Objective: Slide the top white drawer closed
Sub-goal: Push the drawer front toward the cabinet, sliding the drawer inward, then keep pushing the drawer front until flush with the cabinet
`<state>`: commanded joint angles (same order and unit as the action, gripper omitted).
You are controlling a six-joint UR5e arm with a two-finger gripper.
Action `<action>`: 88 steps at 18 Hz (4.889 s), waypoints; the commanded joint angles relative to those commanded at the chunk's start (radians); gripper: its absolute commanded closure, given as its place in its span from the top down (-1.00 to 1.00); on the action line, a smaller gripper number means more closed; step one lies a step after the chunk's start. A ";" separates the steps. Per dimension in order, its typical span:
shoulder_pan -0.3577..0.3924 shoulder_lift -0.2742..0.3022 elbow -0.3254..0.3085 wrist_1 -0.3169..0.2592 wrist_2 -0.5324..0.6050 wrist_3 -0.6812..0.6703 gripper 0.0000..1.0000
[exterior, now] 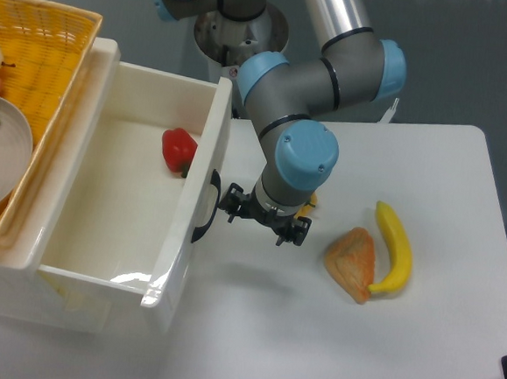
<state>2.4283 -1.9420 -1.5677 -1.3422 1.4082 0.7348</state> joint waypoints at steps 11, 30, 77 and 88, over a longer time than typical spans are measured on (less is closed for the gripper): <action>-0.014 0.009 -0.002 -0.023 -0.002 0.000 1.00; -0.052 0.026 -0.002 -0.052 -0.008 0.002 1.00; -0.189 0.044 -0.002 -0.063 -0.037 -0.002 1.00; -0.201 0.051 -0.002 -0.061 -0.035 0.002 1.00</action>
<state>2.2273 -1.8914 -1.5693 -1.4036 1.3729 0.7363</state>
